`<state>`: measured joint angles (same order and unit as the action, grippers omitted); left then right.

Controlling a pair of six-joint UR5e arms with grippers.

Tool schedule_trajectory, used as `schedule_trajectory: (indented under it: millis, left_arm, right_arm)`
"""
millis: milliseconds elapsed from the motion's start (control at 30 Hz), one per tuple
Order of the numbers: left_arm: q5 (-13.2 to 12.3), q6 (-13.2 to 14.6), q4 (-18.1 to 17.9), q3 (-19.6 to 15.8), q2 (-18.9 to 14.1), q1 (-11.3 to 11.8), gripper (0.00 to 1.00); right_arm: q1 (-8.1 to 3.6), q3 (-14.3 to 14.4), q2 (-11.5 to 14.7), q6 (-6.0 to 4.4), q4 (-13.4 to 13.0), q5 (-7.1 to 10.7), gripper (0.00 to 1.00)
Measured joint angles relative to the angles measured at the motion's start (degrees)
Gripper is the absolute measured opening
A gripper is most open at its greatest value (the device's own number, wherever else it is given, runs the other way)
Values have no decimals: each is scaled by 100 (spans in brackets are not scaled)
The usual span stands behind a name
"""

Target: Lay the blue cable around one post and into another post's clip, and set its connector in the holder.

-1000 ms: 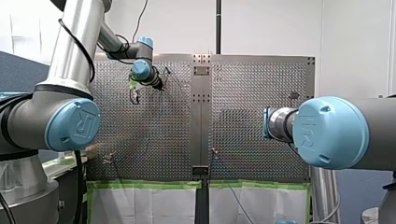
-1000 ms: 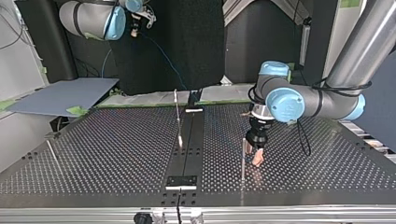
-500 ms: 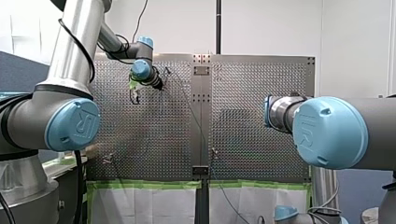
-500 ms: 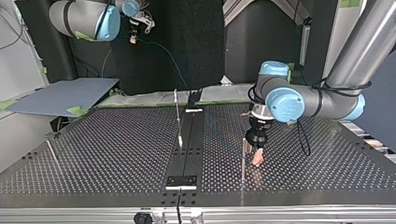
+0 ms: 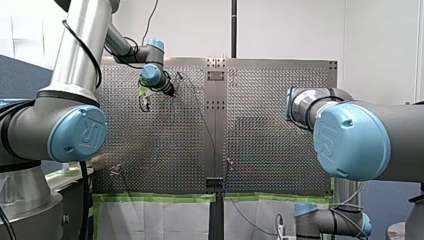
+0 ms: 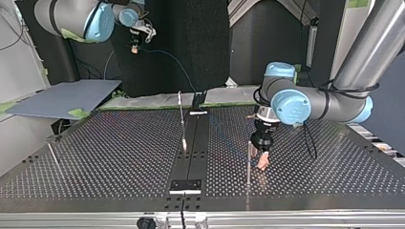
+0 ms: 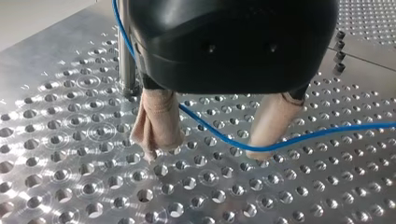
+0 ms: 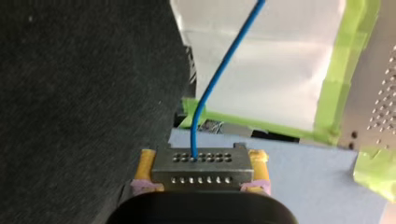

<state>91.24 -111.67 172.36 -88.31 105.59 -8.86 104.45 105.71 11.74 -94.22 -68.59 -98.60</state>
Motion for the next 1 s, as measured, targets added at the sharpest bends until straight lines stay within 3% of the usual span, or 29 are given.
schedule_trajectory:
  millis: [133,433,767,1000]
  left_arm:
    - [10,-15,0,0,0,-17,100]
    - [28,-36,0,0,0,-28,100]
    - [30,-90,8,0,0,-49,100]
    - [113,-266,45,0,0,-96,100]
  right_arm:
    - [-5,1,235,54,234,222,0]
    - [-20,1,715,48,715,662,0]
    - [-12,3,1187,72,1163,832,0]
    - [-19,2,1544,49,1234,901,0]
